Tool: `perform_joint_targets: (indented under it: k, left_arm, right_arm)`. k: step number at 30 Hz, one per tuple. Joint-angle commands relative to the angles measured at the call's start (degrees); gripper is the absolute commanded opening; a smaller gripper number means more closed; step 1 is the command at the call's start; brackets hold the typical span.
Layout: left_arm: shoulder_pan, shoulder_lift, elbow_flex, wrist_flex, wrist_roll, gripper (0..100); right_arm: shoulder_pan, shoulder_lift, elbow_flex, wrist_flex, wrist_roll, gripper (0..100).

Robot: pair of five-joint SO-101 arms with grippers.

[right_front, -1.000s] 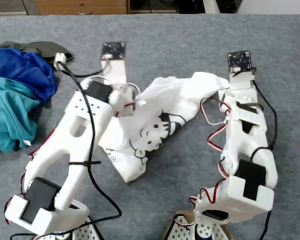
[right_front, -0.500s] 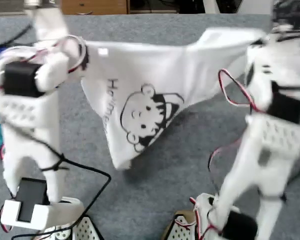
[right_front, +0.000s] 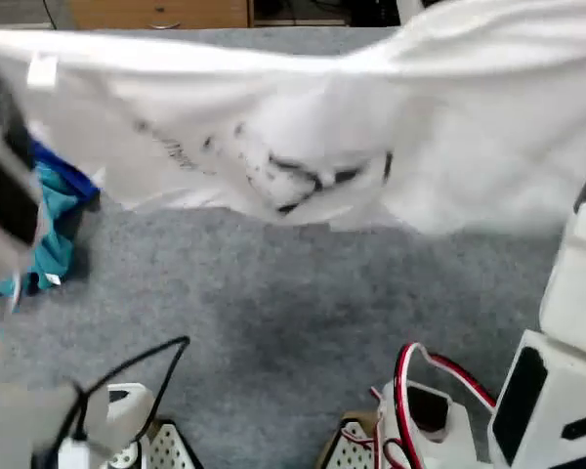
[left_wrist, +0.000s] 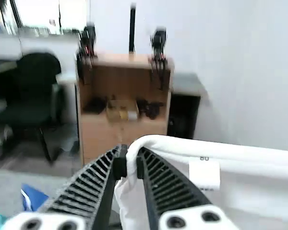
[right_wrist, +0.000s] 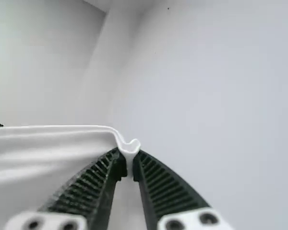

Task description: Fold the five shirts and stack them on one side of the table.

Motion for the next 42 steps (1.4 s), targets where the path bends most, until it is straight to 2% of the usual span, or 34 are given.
perform_joint_targets:
  k: [1, 9, 14, 20, 26, 32, 42]
  left_arm:
    - [-1.14, -4.70, 6.33, 0.53, -2.29, 2]
    - [-0.70, -21.58, 25.49, 0.53, -3.34, 2]
    - [-0.70, -28.26, 32.09, 0.35, -3.16, 2]
    - [-0.70, -27.47, 33.23, -1.32, -3.08, 2]
    - [-0.70, -21.14, 33.85, -4.31, -2.99, 2]
    - [-0.70, -13.93, 42.20, -13.27, -2.55, 2]
    - [-0.70, -5.85, 65.58, -42.02, -0.26, 2]
  right_arm:
    - [-0.13, -0.04, -1.45, 1.76, 1.76, 0.2]
    - [-0.13, -1.63, -4.62, 7.03, 2.37, 0.2]
    - [-0.13, -3.56, -4.88, 7.74, 2.99, 0.2]
    - [-0.22, -3.38, -4.62, 7.38, 3.96, 0.2]
    - [-0.40, 0.22, -4.44, 9.76, 6.68, 0.2]
    - [-0.48, 10.24, -4.44, 9.76, 6.77, 0.2]
    - [-4.53, 34.33, -4.88, 2.55, 7.12, 0.2]
